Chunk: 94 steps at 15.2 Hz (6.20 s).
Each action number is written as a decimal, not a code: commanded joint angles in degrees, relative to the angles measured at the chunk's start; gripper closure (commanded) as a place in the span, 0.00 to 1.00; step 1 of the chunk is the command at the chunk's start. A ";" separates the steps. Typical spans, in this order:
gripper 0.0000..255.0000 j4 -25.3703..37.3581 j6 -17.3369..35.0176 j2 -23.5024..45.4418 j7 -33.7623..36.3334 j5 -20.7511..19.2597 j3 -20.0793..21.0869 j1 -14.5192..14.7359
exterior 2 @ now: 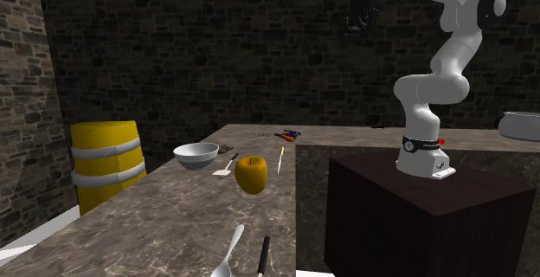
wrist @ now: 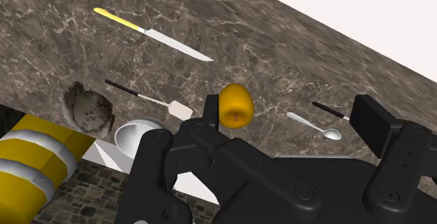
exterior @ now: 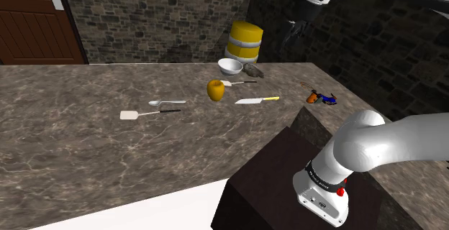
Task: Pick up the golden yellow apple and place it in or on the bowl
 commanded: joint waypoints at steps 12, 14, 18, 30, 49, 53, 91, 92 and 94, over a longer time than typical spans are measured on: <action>0.00 -16.49 32.39 7.36 4.98 -4.02 1.59 -1.64; 0.00 -17.98 38.63 10.57 6.35 -5.26 2.09 -2.39; 0.00 -19.30 51.01 18.58 10.10 -8.86 3.72 -4.86; 0.00 -4.60 73.72 49.84 56.05 -60.35 14.43 -22.55; 0.00 16.37 72.86 70.79 84.79 -91.20 8.56 -17.34; 1.00 16.37 72.86 70.79 84.79 -91.20 8.56 -17.34; 1.00 9.14 67.80 53.33 41.07 -45.95 20.02 -26.27; 1.00 10.40 67.88 54.22 38.56 -44.31 20.05 -27.13; 1.00 13.11 67.81 56.13 33.56 -41.03 20.37 -28.98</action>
